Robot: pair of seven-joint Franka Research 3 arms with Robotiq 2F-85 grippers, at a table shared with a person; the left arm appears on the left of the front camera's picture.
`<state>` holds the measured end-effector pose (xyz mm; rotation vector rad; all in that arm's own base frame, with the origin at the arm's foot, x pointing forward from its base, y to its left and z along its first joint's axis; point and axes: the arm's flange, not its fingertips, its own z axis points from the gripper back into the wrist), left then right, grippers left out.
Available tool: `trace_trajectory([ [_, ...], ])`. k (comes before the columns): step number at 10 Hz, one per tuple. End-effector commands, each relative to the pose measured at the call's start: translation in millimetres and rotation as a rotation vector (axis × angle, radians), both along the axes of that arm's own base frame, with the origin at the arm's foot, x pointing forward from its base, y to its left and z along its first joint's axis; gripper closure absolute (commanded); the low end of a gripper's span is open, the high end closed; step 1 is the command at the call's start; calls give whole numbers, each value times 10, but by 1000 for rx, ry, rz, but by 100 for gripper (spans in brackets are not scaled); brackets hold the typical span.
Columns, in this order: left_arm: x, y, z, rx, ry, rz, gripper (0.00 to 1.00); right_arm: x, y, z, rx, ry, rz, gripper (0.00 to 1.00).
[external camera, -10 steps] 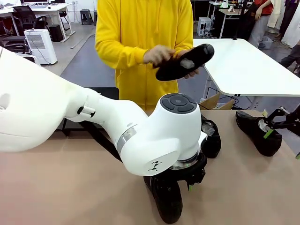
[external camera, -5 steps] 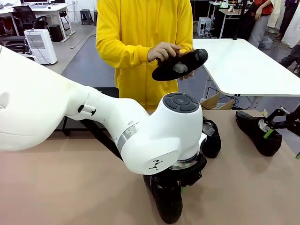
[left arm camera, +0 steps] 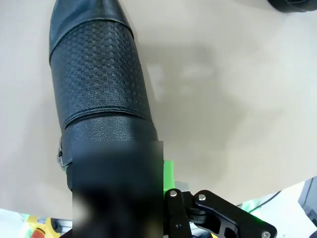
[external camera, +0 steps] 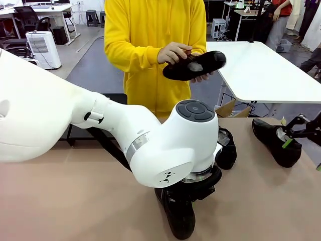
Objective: Organize the shoes by placing them on the stand.
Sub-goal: Place the Shoe from the middle of the table onto the Shoes Stand.
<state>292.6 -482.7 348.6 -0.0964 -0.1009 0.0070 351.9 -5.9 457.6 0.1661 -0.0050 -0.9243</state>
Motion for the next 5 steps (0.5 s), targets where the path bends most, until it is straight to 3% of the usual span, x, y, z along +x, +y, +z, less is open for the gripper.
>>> trace_trajectory([
  [1, -52, 167, 273, -56, 6, -39, 100, -6, 4, -13, -4, -7, -2, 0],
  [3, -162, 597, 967, -96, -93, -255, 100, -6, 4, -13, -4, -7, -2, 0],
  [5, -113, 1112, 1336, 2, -179, -384, 100, -6, 4, -13, -4, -7, -2, 0],
])
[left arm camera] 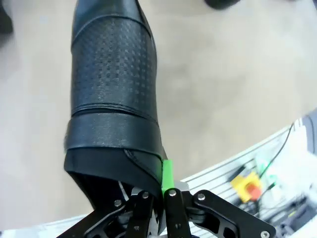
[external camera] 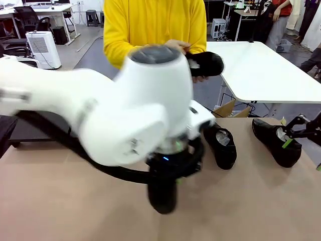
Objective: Organize the shoes by placing them on the stand.
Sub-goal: Place the Shoe from the middle of the table onto the Shoes Stand.
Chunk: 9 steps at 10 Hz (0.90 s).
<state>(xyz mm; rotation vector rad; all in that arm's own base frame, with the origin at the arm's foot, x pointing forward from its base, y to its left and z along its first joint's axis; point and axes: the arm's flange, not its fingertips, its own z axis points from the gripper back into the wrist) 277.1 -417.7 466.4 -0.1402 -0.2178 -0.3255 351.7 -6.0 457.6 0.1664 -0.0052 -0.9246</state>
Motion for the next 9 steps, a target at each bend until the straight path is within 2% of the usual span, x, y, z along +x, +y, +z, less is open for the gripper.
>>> trace_trajectory([
  [1, 182, 793, 205, 44, -157, -65, 100, -4, 5, -14, -4, -7, -2, 0],
  [3, 554, 1582, 158, 83, -189, 82, 100, -4, 5, -14, -4, -7, -2, 0],
  [5, 916, 2185, 189, 167, -331, 38, 100, -4, 5, -14, -4, -7, -2, 0],
  [6, 1076, 2361, 254, 198, -392, 17, 100, -4, 5, -14, -4, -7, -2, 0],
  [7, 1107, 2390, 319, 171, -436, 36, 100, -4, 5, -14, -4, -7, -2, 0],
  [8, 974, 2402, 209, 174, -300, 60, 100, -4, 5, -14, -4, -7, -2, 0],
  [9, 974, 2402, 209, 174, -300, 60, 100, -4, 5, -14, -4, -7, -2, 0],
])
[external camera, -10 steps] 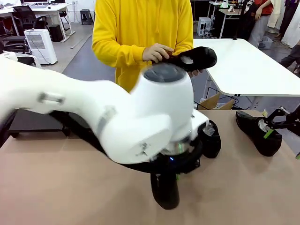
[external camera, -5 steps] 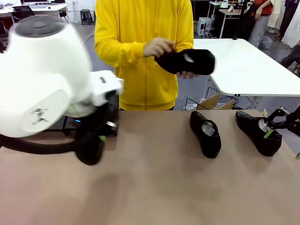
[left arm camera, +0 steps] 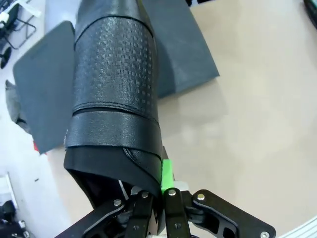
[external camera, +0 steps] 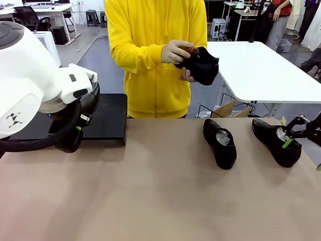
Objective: Organize the shoes by placing them on the stand.
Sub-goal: Place the Shoe from the middle of the table onto the Shoes Stand.
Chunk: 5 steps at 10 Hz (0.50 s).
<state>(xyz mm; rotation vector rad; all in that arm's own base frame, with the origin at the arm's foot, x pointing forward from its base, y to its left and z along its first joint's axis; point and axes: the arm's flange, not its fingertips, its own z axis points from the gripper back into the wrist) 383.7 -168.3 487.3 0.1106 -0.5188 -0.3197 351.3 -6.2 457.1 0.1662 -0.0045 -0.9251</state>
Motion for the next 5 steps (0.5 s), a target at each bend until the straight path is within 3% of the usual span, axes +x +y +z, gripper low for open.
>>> trace_trajectory([
  [1, -91, -92, -1, -21, 34, 12, 100, 0, 7, -8, -4, -8, -1, 0],
  [5, 580, 294, -121, 26, -106, -34, 100, 0, 7, -8, -4, -8, -1, 0],
])
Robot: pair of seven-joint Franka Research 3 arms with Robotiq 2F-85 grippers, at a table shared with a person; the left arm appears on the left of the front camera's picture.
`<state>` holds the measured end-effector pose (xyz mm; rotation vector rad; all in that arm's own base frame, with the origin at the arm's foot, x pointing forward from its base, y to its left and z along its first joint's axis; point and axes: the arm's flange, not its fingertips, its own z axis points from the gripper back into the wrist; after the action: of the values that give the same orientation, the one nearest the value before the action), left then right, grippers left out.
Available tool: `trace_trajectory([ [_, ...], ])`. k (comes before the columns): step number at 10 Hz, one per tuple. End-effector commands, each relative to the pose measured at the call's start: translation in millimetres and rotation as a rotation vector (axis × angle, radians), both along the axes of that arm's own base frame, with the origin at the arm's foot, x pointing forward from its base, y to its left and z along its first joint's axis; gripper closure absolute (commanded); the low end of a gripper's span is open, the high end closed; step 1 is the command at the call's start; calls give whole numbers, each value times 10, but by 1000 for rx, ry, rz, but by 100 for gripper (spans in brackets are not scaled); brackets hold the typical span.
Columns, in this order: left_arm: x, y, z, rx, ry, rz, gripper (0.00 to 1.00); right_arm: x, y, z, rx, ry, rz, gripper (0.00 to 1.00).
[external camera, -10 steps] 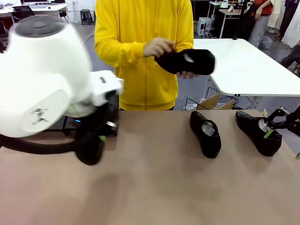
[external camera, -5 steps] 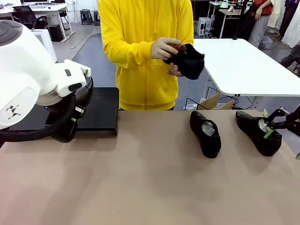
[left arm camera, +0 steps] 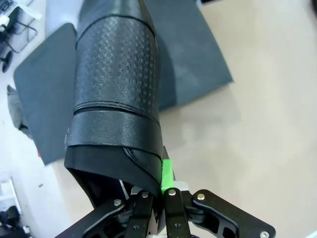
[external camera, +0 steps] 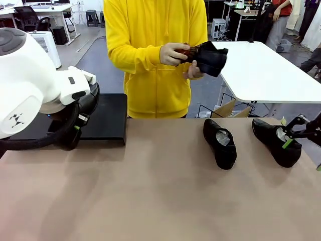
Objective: Organize the shoes by placing them on the stand.
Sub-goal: Place the Shoe from the middle of the table onto the Shoes Stand.
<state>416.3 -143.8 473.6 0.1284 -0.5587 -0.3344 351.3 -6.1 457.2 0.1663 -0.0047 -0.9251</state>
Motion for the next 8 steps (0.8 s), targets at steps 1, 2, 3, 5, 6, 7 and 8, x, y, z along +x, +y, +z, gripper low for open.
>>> trace_trajectory([
  [1, 395, 29, -18, -11, -59, -21, 100, 0, 6, -9, -4, -8, -1, 0],
  [2, 535, -22, -91, -8, -62, -37, 100, 0, 6, -9, -4, -8, -1, 0],
  [3, 654, -74, -151, 13, -47, -42, 100, 0, 6, -9, -4, -8, -1, 0],
  [5, 829, -118, -257, 59, -17, -33, 100, 0, 6, -9, -4, -8, -1, 0],
  [6, 859, -128, -275, 67, -15, -24, 100, 0, 6, -9, -4, -8, -1, 0],
  [7, 881, -137, -286, 74, -19, -7, 100, 0, 6, -9, -4, -8, -1, 0],
  [8, 894, -138, -289, 69, -19, 9, 100, 0, 6, -9, -4, -8, -1, 0],
])
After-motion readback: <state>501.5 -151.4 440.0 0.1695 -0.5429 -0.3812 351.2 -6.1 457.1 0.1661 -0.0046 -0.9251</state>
